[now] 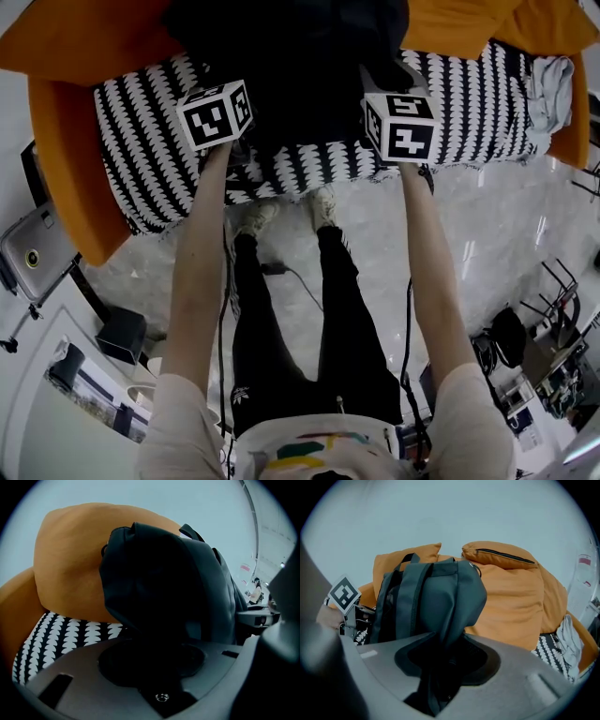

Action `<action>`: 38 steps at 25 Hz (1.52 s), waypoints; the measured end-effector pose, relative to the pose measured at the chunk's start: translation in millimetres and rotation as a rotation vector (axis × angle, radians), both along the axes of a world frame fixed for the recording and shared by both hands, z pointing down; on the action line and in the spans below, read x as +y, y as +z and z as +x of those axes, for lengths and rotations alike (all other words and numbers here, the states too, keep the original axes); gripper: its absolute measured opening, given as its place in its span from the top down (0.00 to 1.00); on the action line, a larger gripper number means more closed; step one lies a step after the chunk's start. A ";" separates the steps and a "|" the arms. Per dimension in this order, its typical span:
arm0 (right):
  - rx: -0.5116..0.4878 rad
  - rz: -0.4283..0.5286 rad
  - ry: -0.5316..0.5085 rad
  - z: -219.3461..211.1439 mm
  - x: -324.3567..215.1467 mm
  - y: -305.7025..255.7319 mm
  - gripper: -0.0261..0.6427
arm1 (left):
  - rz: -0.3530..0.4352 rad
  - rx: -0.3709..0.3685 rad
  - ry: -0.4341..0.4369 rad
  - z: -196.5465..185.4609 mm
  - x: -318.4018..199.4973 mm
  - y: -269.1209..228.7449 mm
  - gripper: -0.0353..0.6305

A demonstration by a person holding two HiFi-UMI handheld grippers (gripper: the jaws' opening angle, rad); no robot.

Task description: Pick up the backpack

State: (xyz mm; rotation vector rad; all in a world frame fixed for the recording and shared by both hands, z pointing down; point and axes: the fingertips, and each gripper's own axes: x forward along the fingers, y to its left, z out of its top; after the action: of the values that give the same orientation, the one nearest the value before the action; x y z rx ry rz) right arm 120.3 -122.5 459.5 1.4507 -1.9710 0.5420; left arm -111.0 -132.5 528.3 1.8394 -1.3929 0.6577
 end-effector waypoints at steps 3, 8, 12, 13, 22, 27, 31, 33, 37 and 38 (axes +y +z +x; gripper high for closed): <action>0.001 -0.010 0.002 12.9 0.0 6.3 0.76 | 0.002 0.011 0.011 15.2 -0.6 2.8 0.73; 0.023 -0.002 0.010 6.8 -1.3 7.2 0.79 | 0.030 0.024 0.003 12.1 -0.7 -1.5 0.77; 0.042 0.025 0.017 12.8 2.0 -3.6 0.82 | 0.076 -0.017 0.005 19.9 2.5 -17.3 0.79; 0.045 0.032 0.021 16.8 2.7 -7.0 0.82 | 0.086 -0.023 0.010 24.3 2.9 -22.0 0.79; 0.070 0.086 0.026 11.5 8.8 -18.8 0.84 | 0.191 -0.084 0.030 20.8 10.2 -44.3 0.82; 0.065 0.126 0.033 4.2 12.8 -28.9 0.85 | 0.254 -0.091 0.024 12.9 11.3 -59.2 0.82; 0.053 0.163 0.041 5.6 9.3 -49.5 0.85 | 0.320 -0.099 0.032 14.0 5.4 -89.4 0.83; 0.049 0.188 0.052 11.7 6.3 -67.3 0.85 | 0.359 -0.106 0.035 18.5 1.3 -112.6 0.83; 0.041 0.240 0.080 17.8 2.0 -112.0 0.85 | 0.423 -0.099 0.032 23.3 -7.4 -160.9 0.83; 0.044 0.256 0.083 15.8 0.5 -123.2 0.85 | 0.436 -0.094 0.027 21.1 -9.5 -172.3 0.83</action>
State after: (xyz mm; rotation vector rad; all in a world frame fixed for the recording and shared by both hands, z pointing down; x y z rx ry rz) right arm 136.1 -122.0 336.3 1.6909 -2.0086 0.2980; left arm -89.9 -141.9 356.0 2.1885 -1.6761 0.4834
